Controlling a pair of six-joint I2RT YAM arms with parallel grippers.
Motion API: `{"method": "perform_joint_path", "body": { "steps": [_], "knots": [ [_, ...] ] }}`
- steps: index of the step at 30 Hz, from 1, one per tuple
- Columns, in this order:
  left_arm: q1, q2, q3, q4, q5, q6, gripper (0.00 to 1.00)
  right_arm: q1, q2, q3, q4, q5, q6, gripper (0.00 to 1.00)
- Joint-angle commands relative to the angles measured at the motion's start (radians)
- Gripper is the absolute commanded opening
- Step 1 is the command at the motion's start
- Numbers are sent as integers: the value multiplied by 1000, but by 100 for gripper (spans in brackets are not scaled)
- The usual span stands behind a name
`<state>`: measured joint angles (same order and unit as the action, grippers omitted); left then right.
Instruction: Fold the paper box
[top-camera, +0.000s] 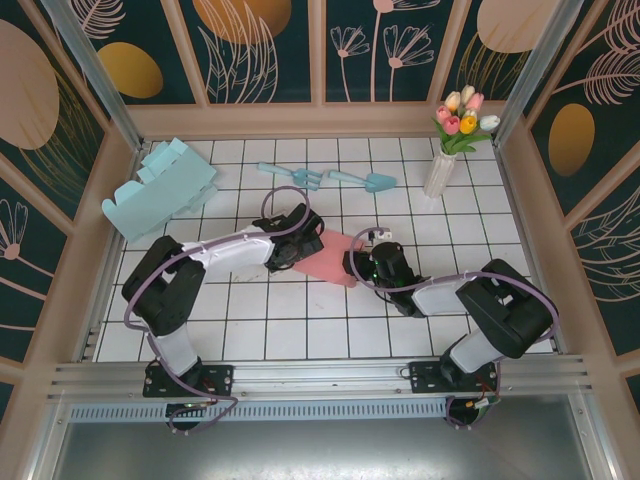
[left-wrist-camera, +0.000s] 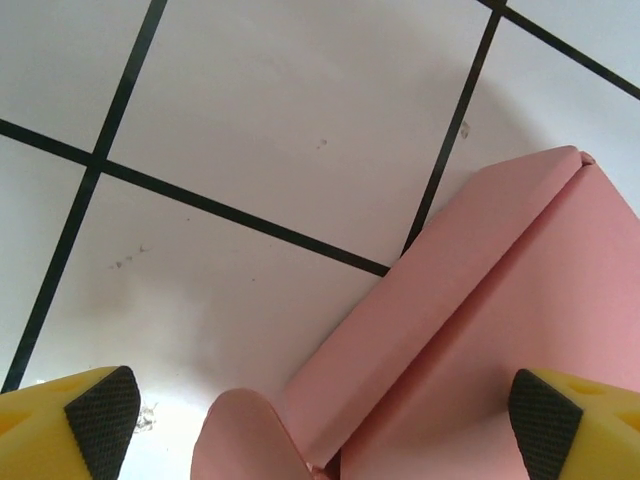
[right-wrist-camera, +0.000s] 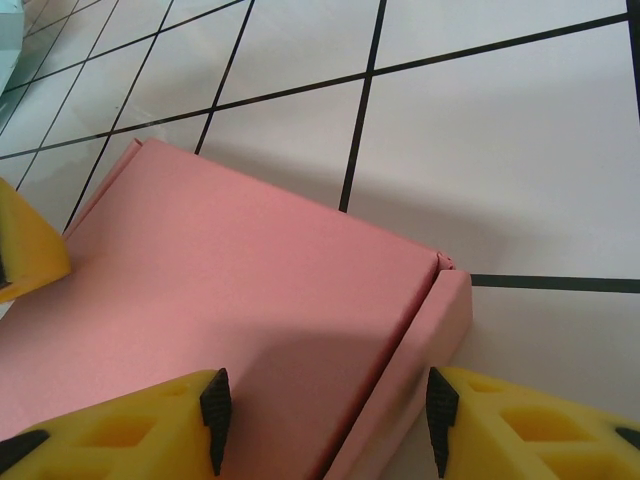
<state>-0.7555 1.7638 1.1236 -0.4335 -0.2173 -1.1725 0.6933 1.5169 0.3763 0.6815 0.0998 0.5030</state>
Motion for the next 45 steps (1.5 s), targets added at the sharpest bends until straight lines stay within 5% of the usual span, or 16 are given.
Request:
{"method": "perform_joint_path", "body": {
  "steps": [1,30,45],
  "knots": [
    [-7,-41,2,-4,3,-10,97,-6,-4,-10,-36,-8,-17,56],
    [-28,5,-62,69,168,-149,83,-6,11,-20,-12,-1,9,54],
    [-37,-12,-77,111,285,-265,84,-3,75,-8,18,0,61,52]
  ]
}}
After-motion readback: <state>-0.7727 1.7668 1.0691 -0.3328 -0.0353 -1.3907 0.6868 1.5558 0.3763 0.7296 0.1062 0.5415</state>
